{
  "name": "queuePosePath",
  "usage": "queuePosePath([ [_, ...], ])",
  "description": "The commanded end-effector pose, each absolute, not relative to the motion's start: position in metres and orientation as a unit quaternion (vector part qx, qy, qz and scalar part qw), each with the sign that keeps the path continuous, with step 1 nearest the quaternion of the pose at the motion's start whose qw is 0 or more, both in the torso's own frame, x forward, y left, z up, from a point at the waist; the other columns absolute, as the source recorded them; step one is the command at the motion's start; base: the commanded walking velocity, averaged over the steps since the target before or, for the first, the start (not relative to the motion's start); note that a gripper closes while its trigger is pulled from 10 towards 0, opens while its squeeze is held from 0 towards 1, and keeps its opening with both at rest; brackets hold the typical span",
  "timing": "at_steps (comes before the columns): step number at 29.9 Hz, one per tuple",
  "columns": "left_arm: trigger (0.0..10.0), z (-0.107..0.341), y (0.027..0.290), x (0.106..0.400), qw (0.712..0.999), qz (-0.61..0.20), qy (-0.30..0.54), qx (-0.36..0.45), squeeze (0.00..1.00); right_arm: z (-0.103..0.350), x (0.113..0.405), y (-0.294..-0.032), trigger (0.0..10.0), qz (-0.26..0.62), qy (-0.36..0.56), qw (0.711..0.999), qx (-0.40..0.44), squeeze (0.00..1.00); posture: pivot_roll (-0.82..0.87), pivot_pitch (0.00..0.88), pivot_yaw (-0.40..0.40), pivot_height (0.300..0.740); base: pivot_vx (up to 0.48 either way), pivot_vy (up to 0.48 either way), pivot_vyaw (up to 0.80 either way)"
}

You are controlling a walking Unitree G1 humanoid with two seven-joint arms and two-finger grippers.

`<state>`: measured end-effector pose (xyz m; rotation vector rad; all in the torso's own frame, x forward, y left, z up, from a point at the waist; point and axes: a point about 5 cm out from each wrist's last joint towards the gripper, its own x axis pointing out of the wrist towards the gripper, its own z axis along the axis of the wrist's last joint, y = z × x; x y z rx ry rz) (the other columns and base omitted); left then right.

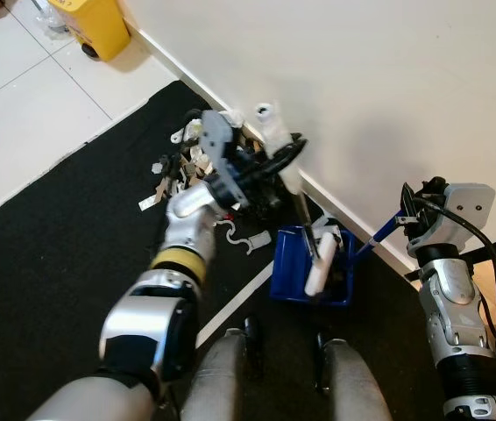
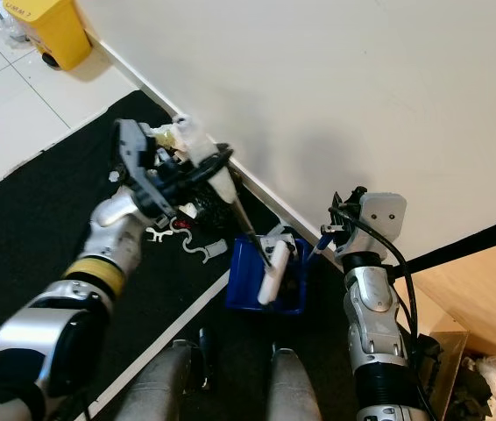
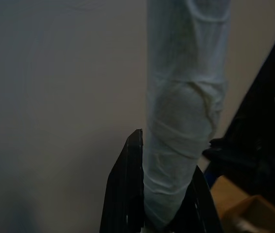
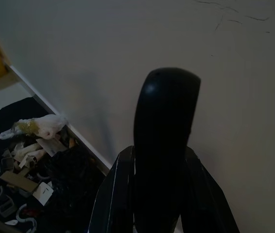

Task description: Sweep floor

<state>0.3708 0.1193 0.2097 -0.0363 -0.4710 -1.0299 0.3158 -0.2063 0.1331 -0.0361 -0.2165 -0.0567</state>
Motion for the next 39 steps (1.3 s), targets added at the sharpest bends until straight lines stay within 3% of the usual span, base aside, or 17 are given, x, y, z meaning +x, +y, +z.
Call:
queuePosePath([
  [1,10.0,0.21,0.136,0.368,0.845,-0.484,-0.228,0.0,0.0,0.107,0.31,-0.203,10.0,-0.025,-0.053,0.998,-0.002,0.0,0.01,0.406,0.089,0.74,0.0,0.0,0.0],
  [4,10.0,0.212,0.154,0.366,0.852,-0.472,-0.227,0.015,0.0,0.106,0.309,-0.203,10.0,-0.025,-0.052,0.998,0.003,0.0,0.02,0.4,0.09,0.74,0.0,0.0,0.0],
  [10,10.0,0.221,0.167,0.364,0.863,-0.441,-0.246,0.007,0.0,0.103,0.309,-0.204,10.0,-0.035,-0.052,0.998,0.02,0.0,0.04,0.381,0.099,0.74,0.0,0.0,0.0],
  [12,10.0,0.219,0.174,0.366,0.885,-0.402,-0.235,-0.003,0.0,0.102,0.308,-0.206,10.0,-0.039,-0.052,0.998,0.022,0.0,0.06,0.356,0.111,0.74,0.0,0.0,0.0],
  [14,10.0,0.202,0.184,0.37,0.927,-0.325,-0.186,-0.033,0.0,0.1,0.305,-0.207,10.0,-0.047,-0.053,0.997,0.035,0.0,0.08,0.336,0.123,0.74,0.0,0.0,0.0],
  [20,10.0,0.178,0.199,0.365,0.96,-0.224,-0.154,-0.069,0.0,0.1,0.299,-0.209,10.0,-0.069,-0.061,0.994,0.054,0.0,0.08,0.306,0.142,0.74,0.0,0.0,0.0],
  [22,10.0,0.165,0.217,0.367,0.987,-0.127,-0.076,-0.068,0.0,0.101,0.296,-0.21,10.0,-0.078,-0.069,0.993,0.063,0.0,0.09,0.274,0.167,0.74,0.0,0.0,0.0],
  [24,10.0,0.163,0.222,0.367,0.989,-0.109,-0.063,-0.074,0.0,0.102,0.295,-0.21,10.0,-0.079,-0.07,0.992,0.064,0.0,0.09,0.274,0.167,0.74,0.0,0.0,0.0],
  [28,10.0,0.154,0.244,0.369,0.997,-0.028,0.05,-0.053,0.0,0.11,0.292,-0.218,10.0,-0.095,-0.09,0.989,0.07,0.0,0.1,0.244,0.184,0.74,0.0,0.0,0.0],
  [33,10.0,0.159,0.252,0.373,0.995,0.039,0.088,-0.025,0.0,0.123,0.293,-0.222,10.0,-0.098,-0.111,0.986,0.075,0.0,0.1,0.218,0.178,0.74,0.0,0.0,0.0],
  [39,10.0,0.174,0.25,0.378,0.994,0.053,0.092,-0.017,0.0,0.135,0.298,-0.224,10.0,-0.095,-0.125,0.985,0.074,0.0,0.09,0.196,0.159,0.74,0.0,0.0,0.0],
])
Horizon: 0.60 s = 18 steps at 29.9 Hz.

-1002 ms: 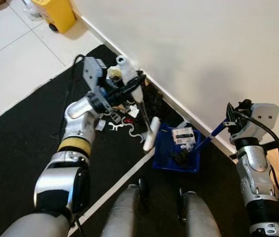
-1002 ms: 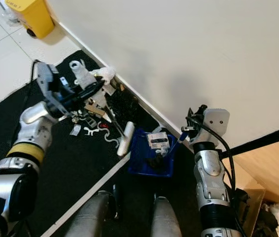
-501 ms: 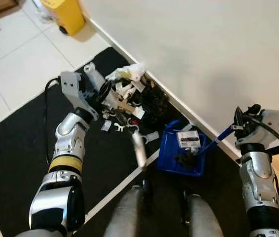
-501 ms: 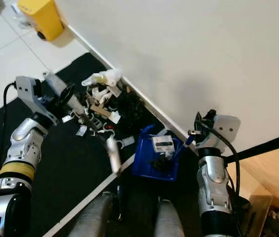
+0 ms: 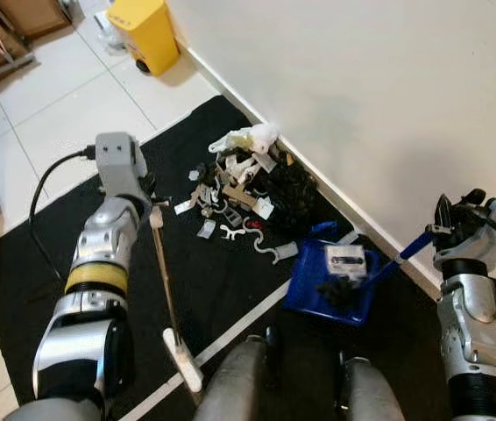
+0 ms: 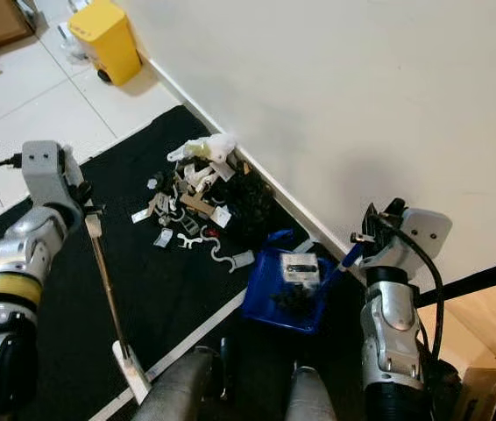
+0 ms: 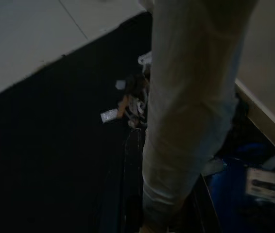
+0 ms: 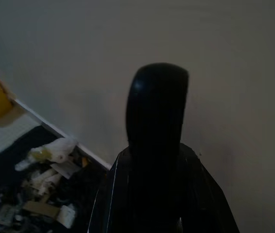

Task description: Sweep floor

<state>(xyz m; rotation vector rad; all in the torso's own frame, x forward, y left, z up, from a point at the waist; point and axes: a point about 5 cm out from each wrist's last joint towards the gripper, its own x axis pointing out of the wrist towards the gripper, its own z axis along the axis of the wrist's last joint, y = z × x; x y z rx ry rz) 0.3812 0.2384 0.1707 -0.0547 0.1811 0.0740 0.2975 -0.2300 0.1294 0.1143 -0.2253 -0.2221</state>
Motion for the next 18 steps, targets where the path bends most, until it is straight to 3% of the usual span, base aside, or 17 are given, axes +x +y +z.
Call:
queuePosePath([
  [1,10.0,0.175,0.249,0.378,0.995,0.047,0.085,-0.018,0.0,0.135,0.299,-0.225,10.0,-0.095,-0.126,0.985,0.074,0.0,0.08,0.19,0.153,0.74,0.0,0.0,0.0],
  [10,10.0,0.169,0.248,0.369,0.995,0.01,0.085,-0.055,0.0,0.147,0.3,-0.228,10.0,-0.103,-0.141,0.981,0.087,0.0,0.08,0.173,0.142,0.74,0.0,0.0,0.0],
  [18,10.0,0.158,0.229,0.359,0.99,-0.042,0.098,-0.091,0.0,0.15,0.3,-0.232,10.0,-0.113,-0.142,0.978,0.105,0.0,0.07,0.157,0.13,0.74,0.0,0.0,0.0],
])
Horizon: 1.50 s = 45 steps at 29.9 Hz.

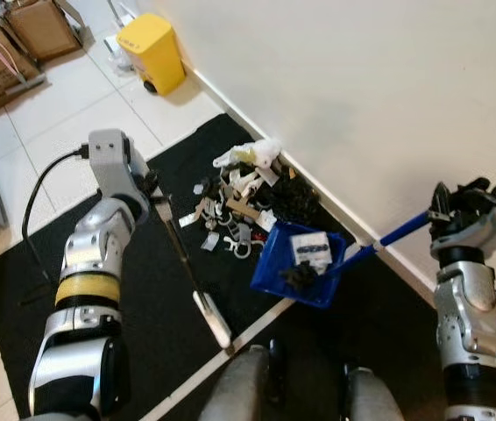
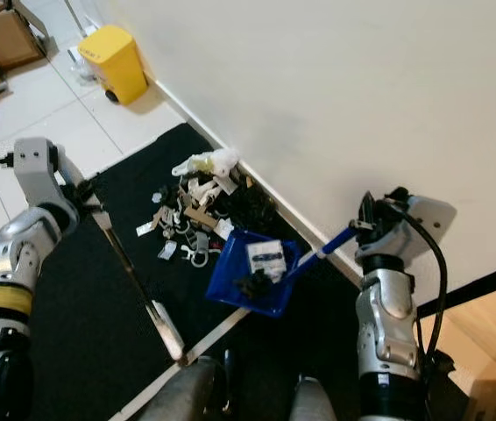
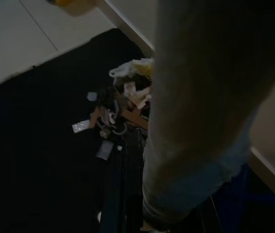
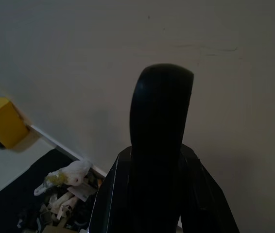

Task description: Sweep floor

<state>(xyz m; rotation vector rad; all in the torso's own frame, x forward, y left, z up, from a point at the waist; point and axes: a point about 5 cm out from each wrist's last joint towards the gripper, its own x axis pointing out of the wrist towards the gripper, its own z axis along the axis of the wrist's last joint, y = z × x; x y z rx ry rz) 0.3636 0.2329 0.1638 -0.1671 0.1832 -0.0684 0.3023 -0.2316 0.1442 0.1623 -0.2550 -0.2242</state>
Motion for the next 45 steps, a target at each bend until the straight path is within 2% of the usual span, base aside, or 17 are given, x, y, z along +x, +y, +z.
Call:
queuePosePath([
  [1,10.0,0.158,0.229,0.359,0.99,-0.042,0.098,-0.091,0.0,0.15,0.3,-0.232,10.0,-0.113,-0.142,0.978,0.105,0.0,0.07,0.157,0.13,0.74,0.0,0.0,0.0],
  [8,10.0,0.15,0.215,0.354,0.986,-0.063,0.115,-0.1,0.0,0.148,0.301,-0.238,10.0,-0.135,-0.138,0.973,0.129,0.0,0.07,0.147,0.125,0.74,0.0,0.0,0.0],
  [11,10.0,0.153,0.211,0.349,0.991,-0.07,0.096,-0.054,0.0,0.152,0.299,-0.241,10.0,-0.137,-0.144,0.976,0.085,0.0,0.07,0.148,0.123,0.74,0.0,0.0,0.0],
  [19,10.0,0.159,0.203,0.346,0.995,-0.088,0.055,0.003,0.0,0.158,0.299,-0.249,10.0,-0.146,-0.154,0.974,0.076,0.0,0.08,0.142,0.113,0.74,0.0,0.0,0.0],
  [26,10.0,0.157,0.193,0.349,0.996,-0.068,0.056,0.011,0.0,0.153,0.306,-0.242,10.0,-0.136,-0.142,0.977,0.088,0.0,0.08,0.131,0.097,0.74,0.0,0.0,0.0],
  [35,10.0,0.153,0.18,0.349,0.996,-0.075,0.047,0.019,0.0,0.153,0.31,-0.245,10.0,-0.131,-0.134,0.978,0.09,0.0,0.07,0.123,0.072,0.74,0.0,0.0,0.0],
  [45,10.0,0.152,0.177,0.35,0.996,-0.071,0.047,0.015,0.0,0.155,0.313,-0.247,10.0,-0.127,-0.134,0.979,0.092,0.0,0.07,0.119,0.061,0.74,0.0,0.0,0.0],
])
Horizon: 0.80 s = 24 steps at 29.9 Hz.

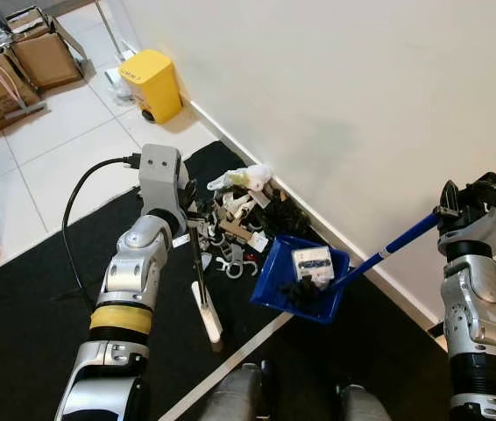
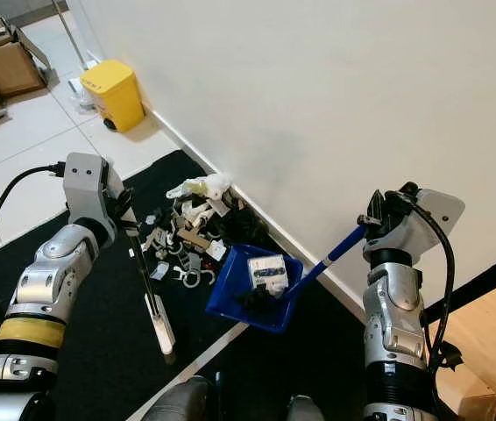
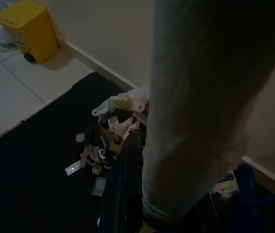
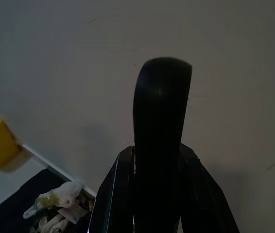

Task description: Sweep floor

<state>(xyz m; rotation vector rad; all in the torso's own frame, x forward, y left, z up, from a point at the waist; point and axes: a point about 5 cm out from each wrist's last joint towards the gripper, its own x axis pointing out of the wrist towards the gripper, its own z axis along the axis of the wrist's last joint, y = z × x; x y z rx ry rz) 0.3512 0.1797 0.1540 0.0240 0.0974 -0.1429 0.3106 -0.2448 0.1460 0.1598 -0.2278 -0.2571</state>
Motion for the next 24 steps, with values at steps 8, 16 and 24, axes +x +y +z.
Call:
queuePosePath([
  [8,10.0,0.1515,0.1783,0.3513,0.997,-0.066,0.046,0.014,0.0,0.1552,0.3136,-0.2483,10.0,-0.127,-0.134,0.978,0.094,0.0,0.07,0.121,0.06,0.74,0.0,0.0,-0.51],
  [16,10.0,0.1502,0.1787,0.3514,0.997,-0.063,0.048,0.012,0.0,0.1547,0.3135,-0.2495,10.0,-0.126,-0.132,0.979,0.093,0.0,0.06,0.125,0.057,0.74,0.0,0.0,-0.51],
  [24,10.0,0.1492,0.1788,0.3518,0.997,-0.062,0.049,0.011,0.0,0.154,0.3137,-0.2499,10.0,-0.125,-0.131,0.979,0.095,0.0,0.06,0.125,0.056,0.74,0.0,0.0,-0.48],
])
